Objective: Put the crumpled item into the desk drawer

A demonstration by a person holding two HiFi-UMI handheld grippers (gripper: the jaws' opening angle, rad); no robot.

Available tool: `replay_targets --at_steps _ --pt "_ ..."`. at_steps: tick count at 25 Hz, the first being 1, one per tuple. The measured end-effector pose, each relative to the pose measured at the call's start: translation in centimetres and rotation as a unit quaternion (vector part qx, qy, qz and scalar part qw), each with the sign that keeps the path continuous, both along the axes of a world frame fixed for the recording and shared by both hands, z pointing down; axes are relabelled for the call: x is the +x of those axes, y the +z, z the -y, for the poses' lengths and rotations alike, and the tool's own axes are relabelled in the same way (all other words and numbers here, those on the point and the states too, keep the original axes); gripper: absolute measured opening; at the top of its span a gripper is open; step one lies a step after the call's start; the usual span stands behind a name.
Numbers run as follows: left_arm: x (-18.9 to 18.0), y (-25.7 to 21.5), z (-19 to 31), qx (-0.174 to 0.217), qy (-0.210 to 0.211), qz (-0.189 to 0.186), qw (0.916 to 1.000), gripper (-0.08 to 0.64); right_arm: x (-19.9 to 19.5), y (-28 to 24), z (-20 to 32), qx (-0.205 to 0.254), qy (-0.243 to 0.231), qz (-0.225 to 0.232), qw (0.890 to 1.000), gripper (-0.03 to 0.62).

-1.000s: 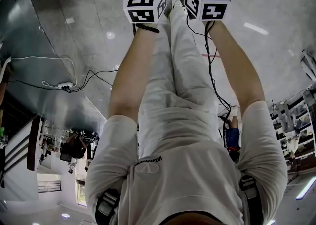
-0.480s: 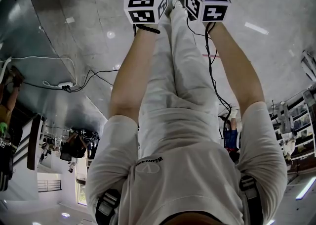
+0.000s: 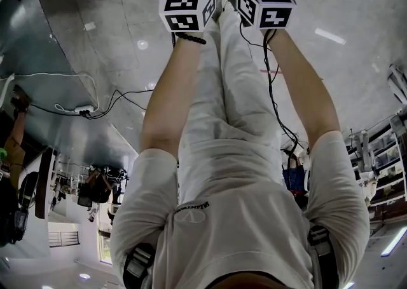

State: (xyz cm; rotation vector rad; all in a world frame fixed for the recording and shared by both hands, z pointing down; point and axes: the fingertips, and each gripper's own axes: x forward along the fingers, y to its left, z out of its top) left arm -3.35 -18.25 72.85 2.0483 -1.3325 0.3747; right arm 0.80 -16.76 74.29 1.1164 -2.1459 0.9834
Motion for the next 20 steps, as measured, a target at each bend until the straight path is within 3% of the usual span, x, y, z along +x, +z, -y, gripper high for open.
replay_targets --at_steps 9,13,20 --pt "-0.3 0.1 -0.4 0.002 -0.003 -0.002 1.0000 0.002 1.3 -1.4 0.1 0.033 0.041 0.007 0.999 0.144" --pt "-0.1 -0.5 -0.3 0.003 -0.001 -0.003 1.0000 0.002 1.8 -2.2 0.3 0.052 0.044 -0.005 0.998 0.042" --pt "0.2 -1.2 -0.4 0.011 0.001 -0.003 0.9999 0.002 2.4 -2.9 0.2 0.063 0.048 -0.009 0.997 0.000"
